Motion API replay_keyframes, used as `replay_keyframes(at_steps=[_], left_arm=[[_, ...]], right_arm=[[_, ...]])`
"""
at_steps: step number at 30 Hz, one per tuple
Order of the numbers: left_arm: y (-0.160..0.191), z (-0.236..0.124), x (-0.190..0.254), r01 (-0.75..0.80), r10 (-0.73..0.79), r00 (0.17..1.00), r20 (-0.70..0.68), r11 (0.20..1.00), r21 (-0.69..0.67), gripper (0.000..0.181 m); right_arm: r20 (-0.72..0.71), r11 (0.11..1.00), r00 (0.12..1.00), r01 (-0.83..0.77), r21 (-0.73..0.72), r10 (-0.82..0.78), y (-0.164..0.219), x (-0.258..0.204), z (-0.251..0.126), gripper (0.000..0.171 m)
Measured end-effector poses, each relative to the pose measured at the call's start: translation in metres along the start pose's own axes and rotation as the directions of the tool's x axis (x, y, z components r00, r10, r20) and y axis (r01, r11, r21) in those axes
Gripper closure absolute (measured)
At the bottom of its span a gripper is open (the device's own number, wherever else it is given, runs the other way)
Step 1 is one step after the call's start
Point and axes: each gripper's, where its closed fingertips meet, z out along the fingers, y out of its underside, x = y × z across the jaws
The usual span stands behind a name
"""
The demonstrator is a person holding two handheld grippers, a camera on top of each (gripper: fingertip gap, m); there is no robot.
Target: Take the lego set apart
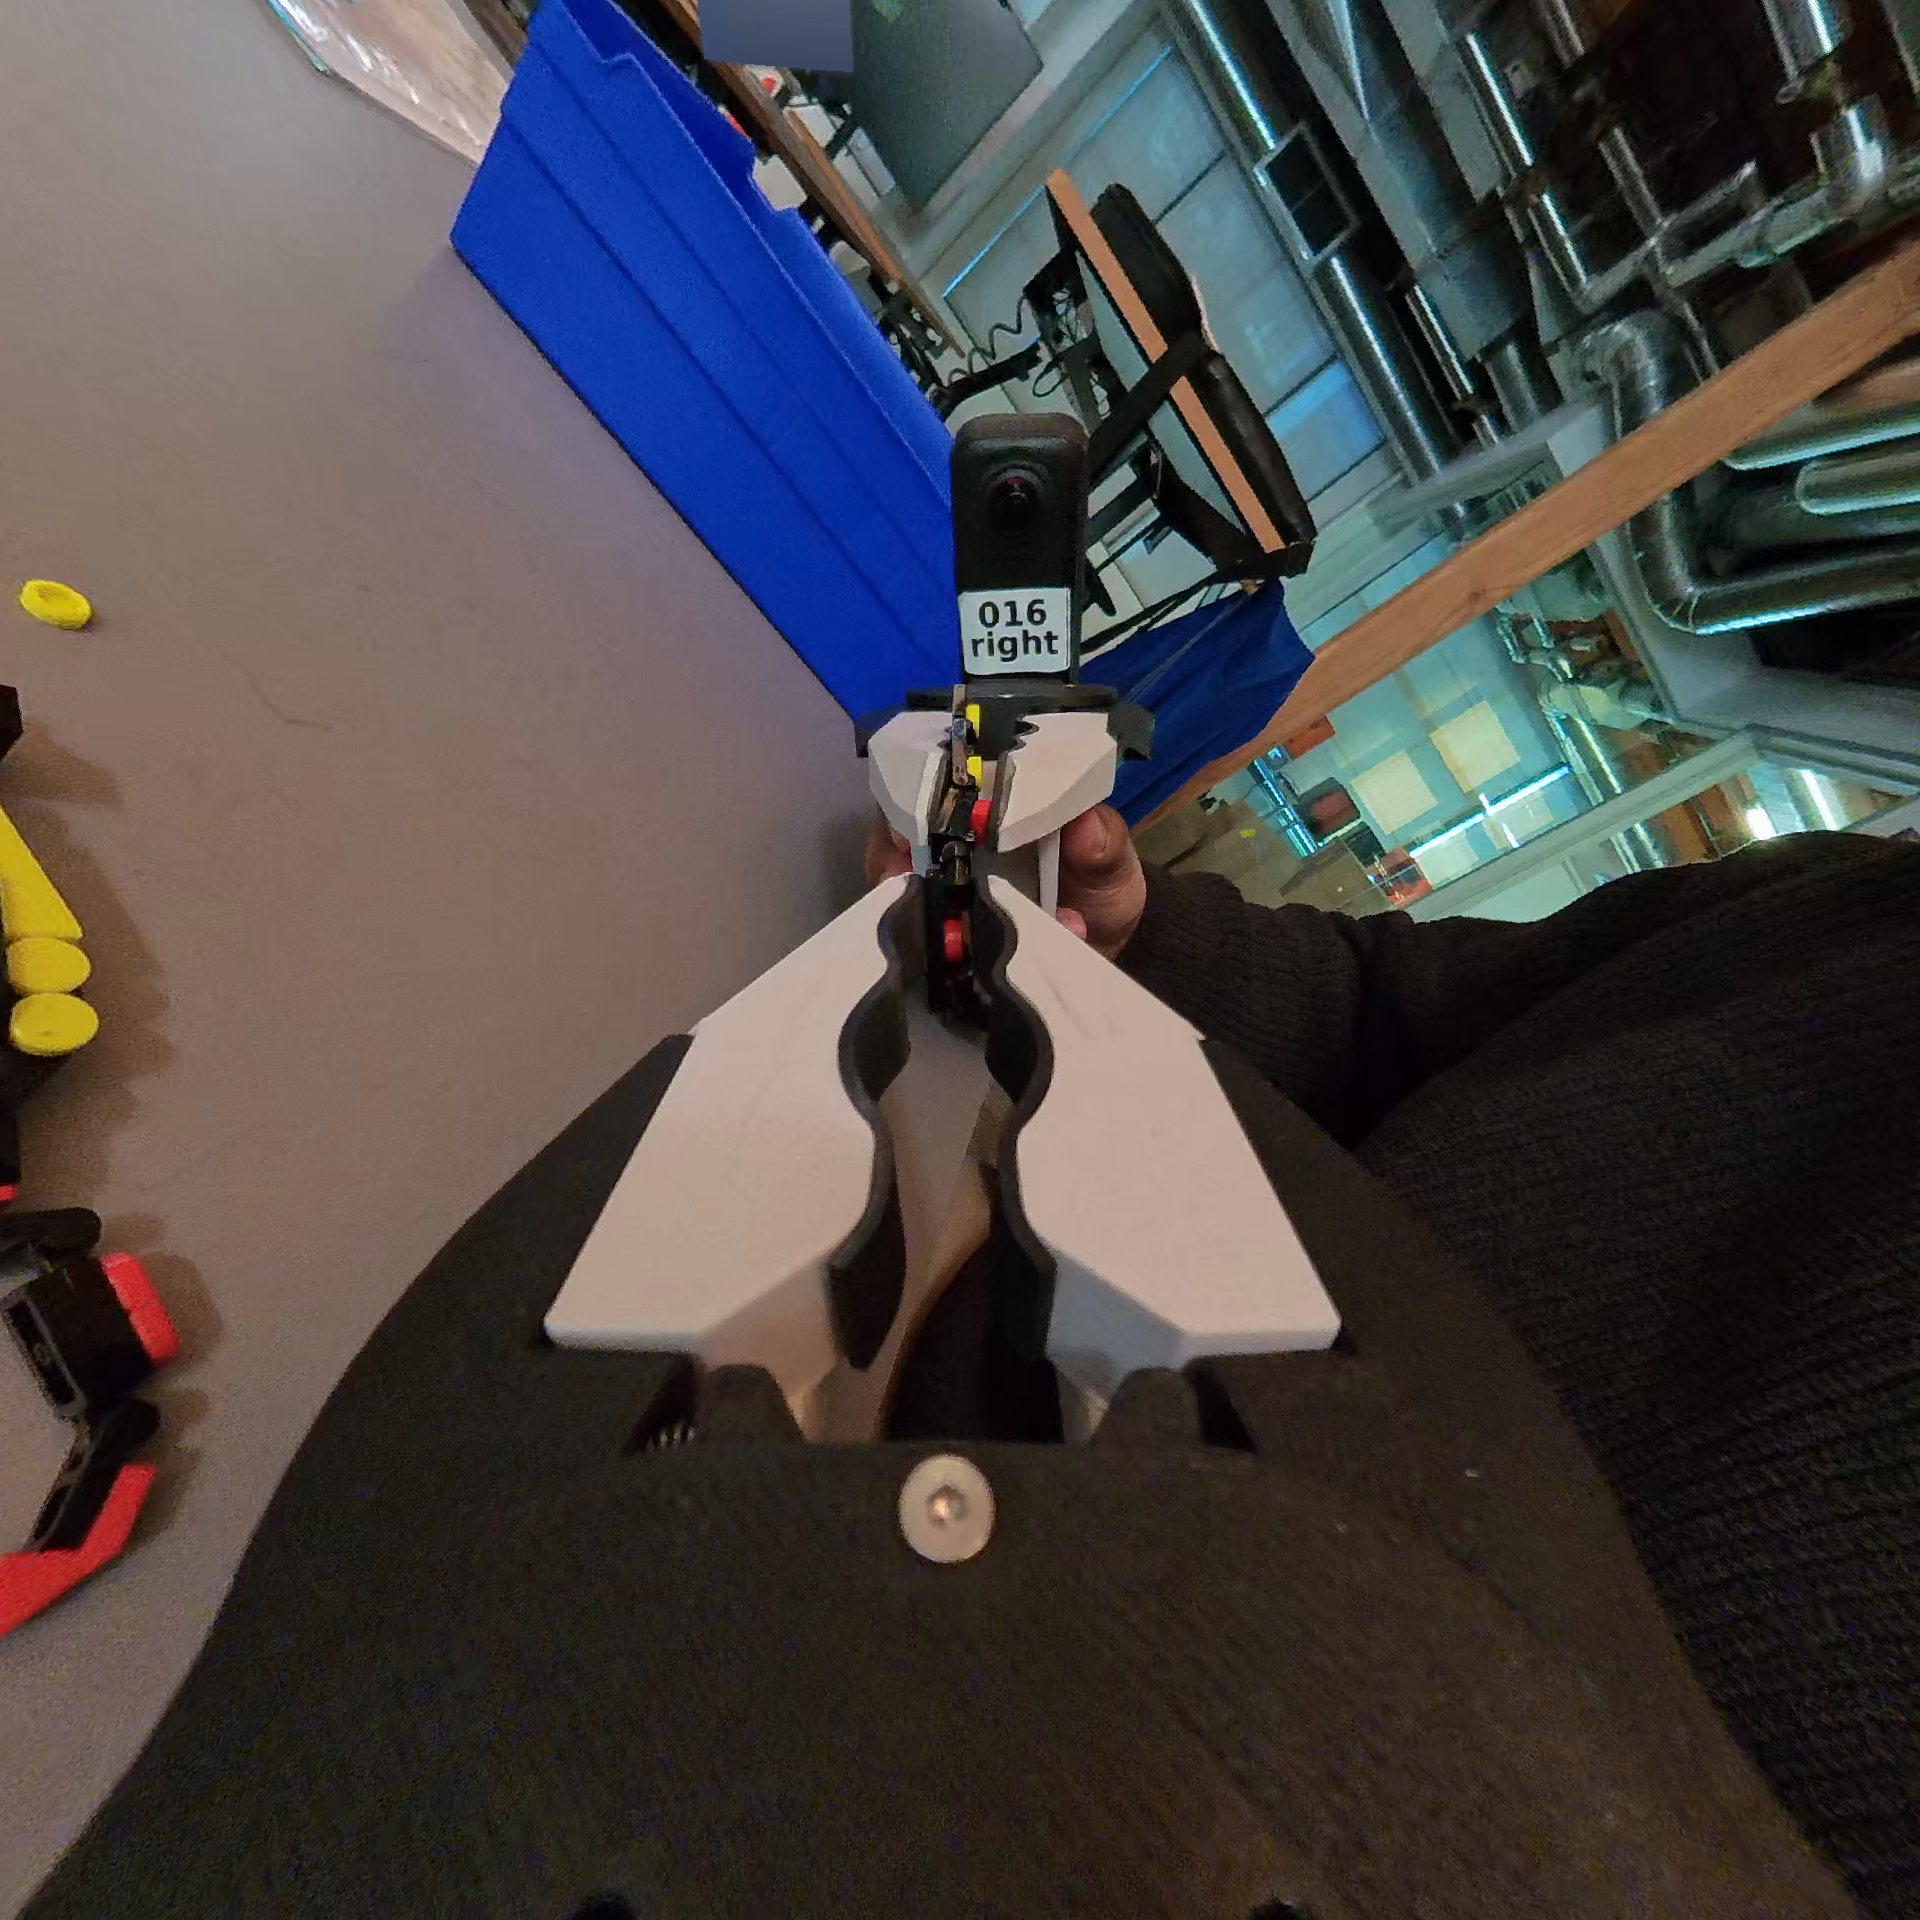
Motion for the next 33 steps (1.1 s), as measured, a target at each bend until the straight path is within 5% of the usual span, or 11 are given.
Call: replay_keyframes(at_steps=[3,8,16,19,22,29,33], left_arm=[[-0.005,-0.005,-0.003,0.007,-0.007,1.000,0.003,1.000,0.023,0.177],[-0.012,-0.010,-0.006,0.031,-0.031,1.000,0.002,0.998,0.054,0.177],[-0.008,-0.009,-0.013,0.011,-0.013,0.999,0.040,0.999,0.041,0.176],[-0.008,-0.013,-0.024,-0.084,0.082,0.987,0.141,0.996,0.005,0.140],[-0.009,-0.015,-0.020,-0.174,0.178,0.970,0.164,0.984,-0.037,0.127],[0.037,0.000,-0.015,-0.295,0.337,0.936,0.107,0.911,-0.287,0.139],[0.043,0.005,-0.010,-0.268,0.297,0.952,0.069,0.922,-0.279,0.175]], right_arm=[[-0.014,0.998,1.000,-0.020,0.057,0.020,-0.013,0.004,-0.009,0.139],[-0.023,0.986,0.997,-0.066,0.156,0.070,-0.033,0.014,-0.033,0.150],[-0.049,0.994,0.998,-0.026,0.109,0.032,-0.027,0.012,-0.027,0.167],[-0.065,0.997,0.998,-0.008,0.077,0.013,-0.024,0.014,-0.027,0.167],[-0.054,1.000,0.998,-0.017,0.022,0.018,-0.014,0.013,-0.022,0.167],[-0.038,0.978,0.998,0.036,-0.204,-0.045,0.028,0.008,-0.001,0.167],[-0.034,0.977,0.999,0.024,-0.210,-0.031,0.030,0.007,0.002,0.167]])
